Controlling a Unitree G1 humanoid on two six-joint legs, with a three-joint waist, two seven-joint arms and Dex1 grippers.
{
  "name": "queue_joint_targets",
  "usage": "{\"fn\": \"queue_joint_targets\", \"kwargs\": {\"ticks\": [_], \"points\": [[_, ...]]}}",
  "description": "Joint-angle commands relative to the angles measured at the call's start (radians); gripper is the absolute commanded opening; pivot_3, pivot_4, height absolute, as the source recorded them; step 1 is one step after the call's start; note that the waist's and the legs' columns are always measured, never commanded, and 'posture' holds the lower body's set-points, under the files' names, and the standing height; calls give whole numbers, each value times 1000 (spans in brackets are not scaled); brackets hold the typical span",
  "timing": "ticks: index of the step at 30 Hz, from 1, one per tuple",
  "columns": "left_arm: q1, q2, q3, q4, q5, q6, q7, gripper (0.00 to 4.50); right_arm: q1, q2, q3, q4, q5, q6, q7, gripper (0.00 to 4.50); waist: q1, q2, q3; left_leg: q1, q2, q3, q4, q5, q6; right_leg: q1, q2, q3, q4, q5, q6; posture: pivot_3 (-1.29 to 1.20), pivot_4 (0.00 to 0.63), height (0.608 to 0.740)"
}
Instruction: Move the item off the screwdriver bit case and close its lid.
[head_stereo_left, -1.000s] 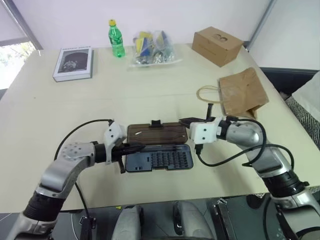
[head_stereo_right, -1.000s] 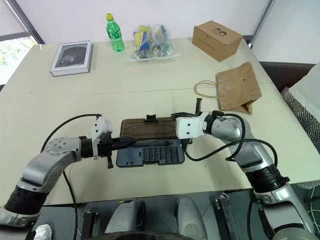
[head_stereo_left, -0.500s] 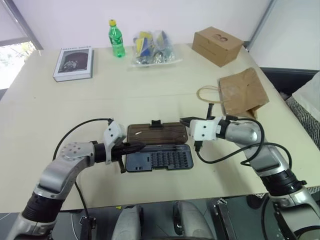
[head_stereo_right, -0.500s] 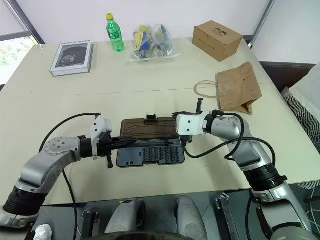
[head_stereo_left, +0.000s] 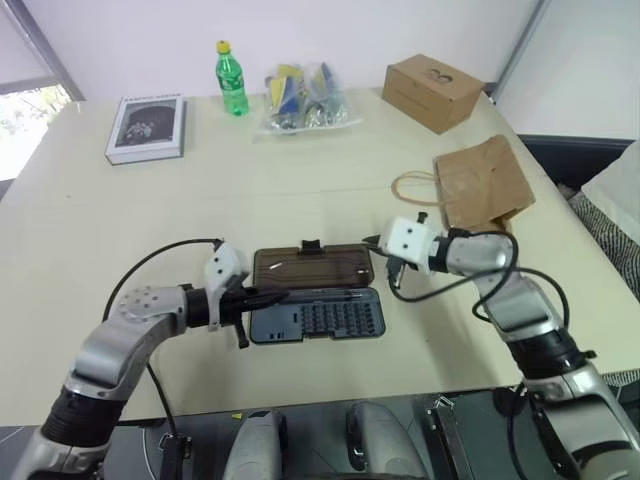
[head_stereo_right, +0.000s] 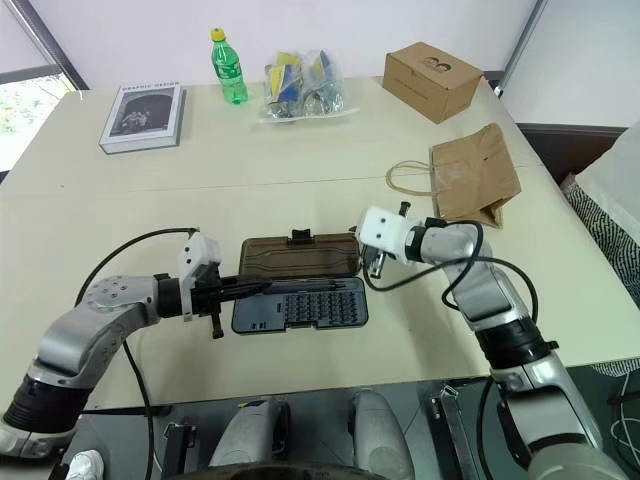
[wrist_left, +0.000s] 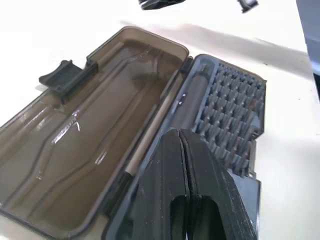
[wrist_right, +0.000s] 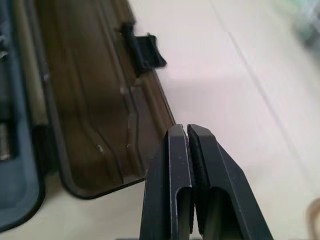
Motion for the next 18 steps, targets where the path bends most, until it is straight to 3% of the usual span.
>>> {"fn": "queue_joint_targets", "kwargs": {"ticks": [1,9,18], "points": [[12,19,32,-29,-17,-1,-15,0,-73,21,-35,18,60,62,20,66,1,0,0,0,0,0,0,0,0,0,0,0,0,0,0,0,150,740],[47,24,13,-48,3,-11,-20,0,-148,36,6,125,58,35,39,3970,3,0,0,0,0,0,0,0,0,0,-1,0,1,0,0,0,150,740],[40,0,-34,-11,48,-53,-31,0,-234,111,48,356,46,-25,70,3970,-3,0,0,1,-1,0,2,0,0,-1,0,0,8,0,0,0,150,740]]}}
